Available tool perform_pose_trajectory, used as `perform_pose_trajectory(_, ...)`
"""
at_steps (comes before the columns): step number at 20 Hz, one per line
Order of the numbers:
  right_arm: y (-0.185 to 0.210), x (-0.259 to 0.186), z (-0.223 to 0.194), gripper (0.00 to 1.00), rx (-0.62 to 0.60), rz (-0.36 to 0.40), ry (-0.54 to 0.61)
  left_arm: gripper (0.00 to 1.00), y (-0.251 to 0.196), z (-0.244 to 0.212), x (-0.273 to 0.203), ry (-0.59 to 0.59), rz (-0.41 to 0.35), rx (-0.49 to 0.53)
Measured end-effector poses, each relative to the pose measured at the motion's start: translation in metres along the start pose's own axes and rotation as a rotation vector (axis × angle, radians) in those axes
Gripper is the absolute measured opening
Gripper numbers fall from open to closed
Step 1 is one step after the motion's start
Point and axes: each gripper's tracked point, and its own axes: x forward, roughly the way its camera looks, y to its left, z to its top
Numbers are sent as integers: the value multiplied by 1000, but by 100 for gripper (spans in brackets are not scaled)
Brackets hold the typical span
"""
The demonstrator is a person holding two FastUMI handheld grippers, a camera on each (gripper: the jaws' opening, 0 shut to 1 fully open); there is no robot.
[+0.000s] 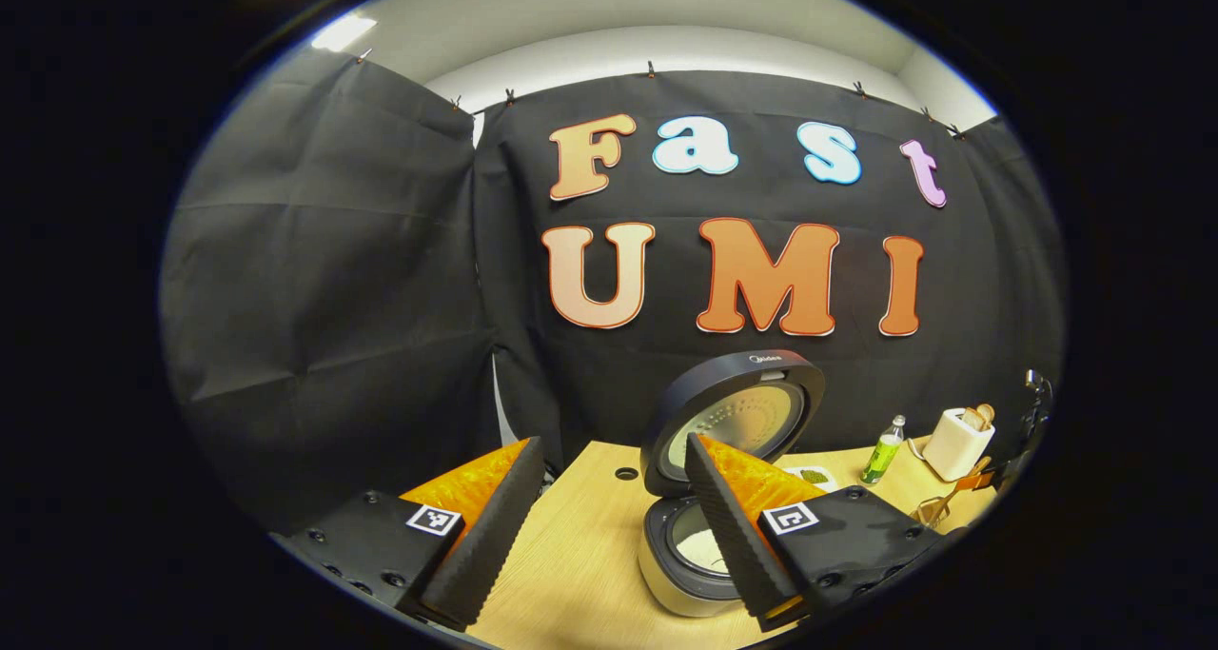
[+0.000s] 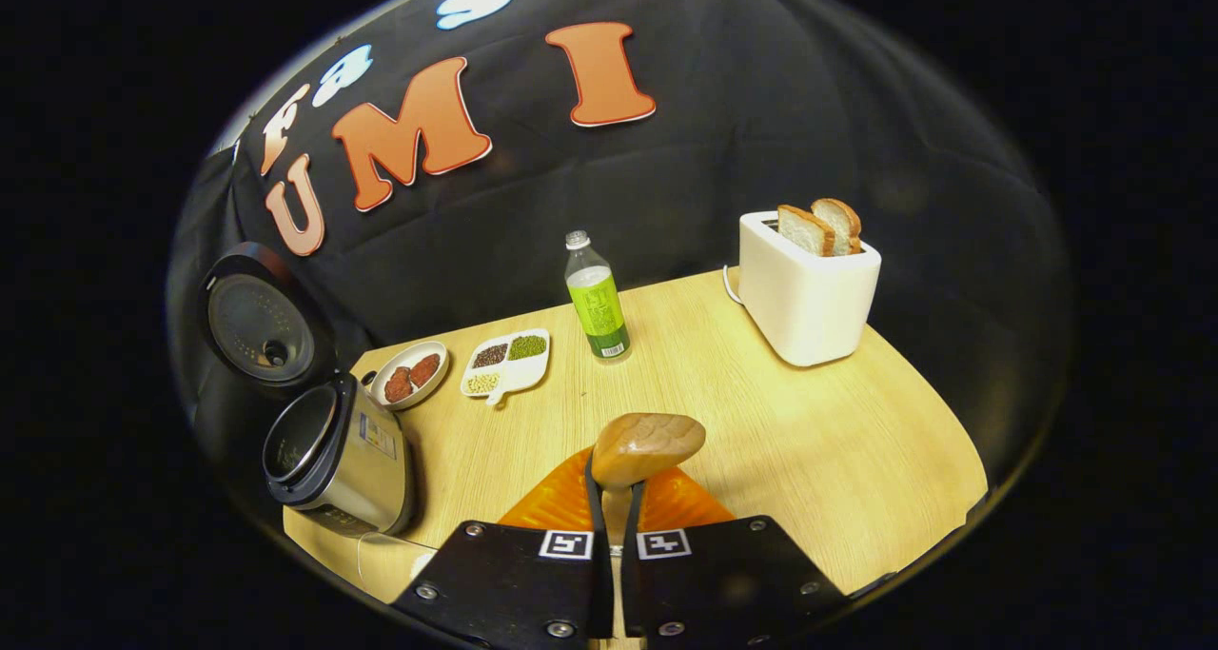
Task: Close the left gripper, press the button to open the rice cooker; take a wooden spoon from the chopstick holder with the right hand, scoop a spoonful of rice and pour it into the rice cooker, then put the wooden spoon back into the chopstick holder.
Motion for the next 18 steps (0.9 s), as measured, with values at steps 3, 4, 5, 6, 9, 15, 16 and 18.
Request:
perform_pose_trajectory(3, -6, 1, -2, 8, -19, 1, 10, 97, -2, 3, -4, -4, 19, 5)
perform_pose_trajectory(4, -4, -2, -1, 10, -18, 20, 17, 98, -6, 1, -5, -4, 19, 1)
perform_pose_trajectory(5, -5, -6, 1, 15, -20, 28, 9, 98, -10, 3, -5, -4, 17, -1)
perform_pose_trajectory(6, -10, -11, 6, 17, -36, 23, -4, 98, -13, 4, -6, -6, 15, 0)
perform_pose_trajectory(9, -31, -23, 19, 29, -89, -16, -16, 97, -28, 10, -5, -18, 8, 9)
perform_pose_trajectory(15, -63, -73, 88, 72, -135, -92, -135, 99, -61, 18, 5, -19, -9, -9)
perform_pose_trajectory(16, -63, -85, 103, 77, -124, -88, -164, 100, -67, 20, 7, -17, -9, -17)
perform_pose_trajectory(18, -61, -110, 133, 90, -120, -84, -236, 100, -81, 26, 13, -24, -21, -16)
